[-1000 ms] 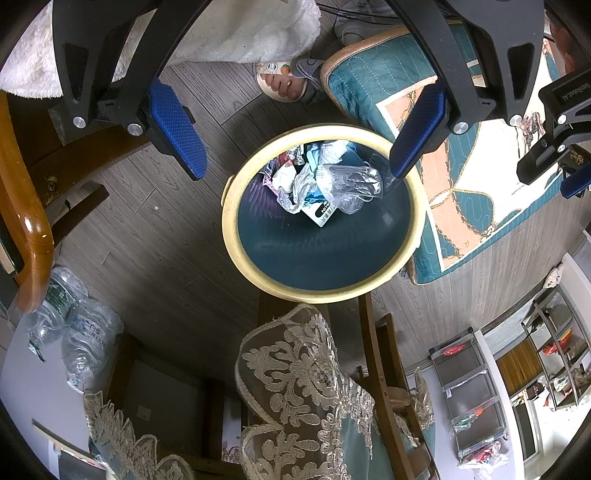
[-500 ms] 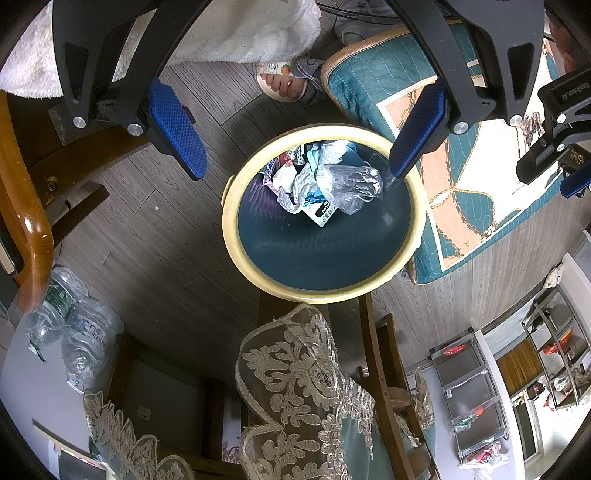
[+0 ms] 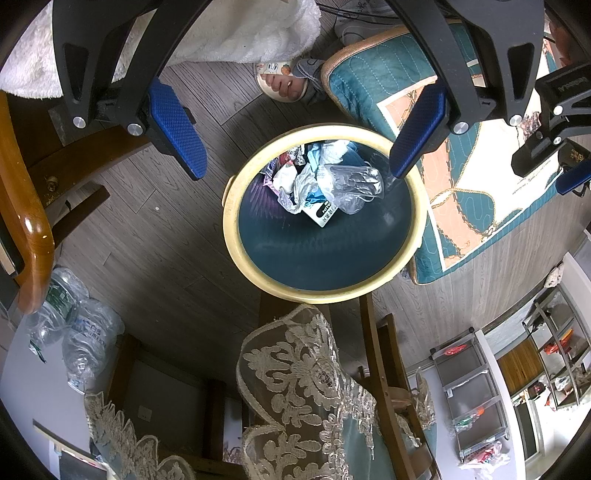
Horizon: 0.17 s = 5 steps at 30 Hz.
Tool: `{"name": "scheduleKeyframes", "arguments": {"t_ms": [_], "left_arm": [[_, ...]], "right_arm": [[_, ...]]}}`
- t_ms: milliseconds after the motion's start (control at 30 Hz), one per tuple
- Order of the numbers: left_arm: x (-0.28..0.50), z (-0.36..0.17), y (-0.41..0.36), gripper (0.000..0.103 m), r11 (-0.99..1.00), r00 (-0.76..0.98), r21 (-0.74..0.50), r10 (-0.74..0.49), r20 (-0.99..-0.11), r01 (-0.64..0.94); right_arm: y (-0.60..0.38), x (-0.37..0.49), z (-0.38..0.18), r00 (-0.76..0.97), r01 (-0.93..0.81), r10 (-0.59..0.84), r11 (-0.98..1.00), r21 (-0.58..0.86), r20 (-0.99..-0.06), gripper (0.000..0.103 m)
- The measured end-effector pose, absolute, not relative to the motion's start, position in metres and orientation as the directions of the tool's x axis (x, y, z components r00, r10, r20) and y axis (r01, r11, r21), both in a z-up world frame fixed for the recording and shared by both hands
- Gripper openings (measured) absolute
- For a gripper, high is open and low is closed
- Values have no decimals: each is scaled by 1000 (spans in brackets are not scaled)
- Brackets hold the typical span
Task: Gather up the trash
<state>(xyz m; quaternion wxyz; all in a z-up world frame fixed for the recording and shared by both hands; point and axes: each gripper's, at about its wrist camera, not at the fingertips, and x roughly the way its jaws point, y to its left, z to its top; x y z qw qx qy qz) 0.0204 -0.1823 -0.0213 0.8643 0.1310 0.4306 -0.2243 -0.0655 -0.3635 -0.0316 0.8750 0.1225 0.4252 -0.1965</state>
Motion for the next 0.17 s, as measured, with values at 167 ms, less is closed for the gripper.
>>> {"name": "scheduleKeyframes", "arguments": {"t_ms": [167], "left_arm": [[25, -21, -180, 98, 875, 523, 22, -269, -809, 484]], "right_arm": [[-364, -66, -32, 561, 448, -240, 893, 47, -792, 97]]}}
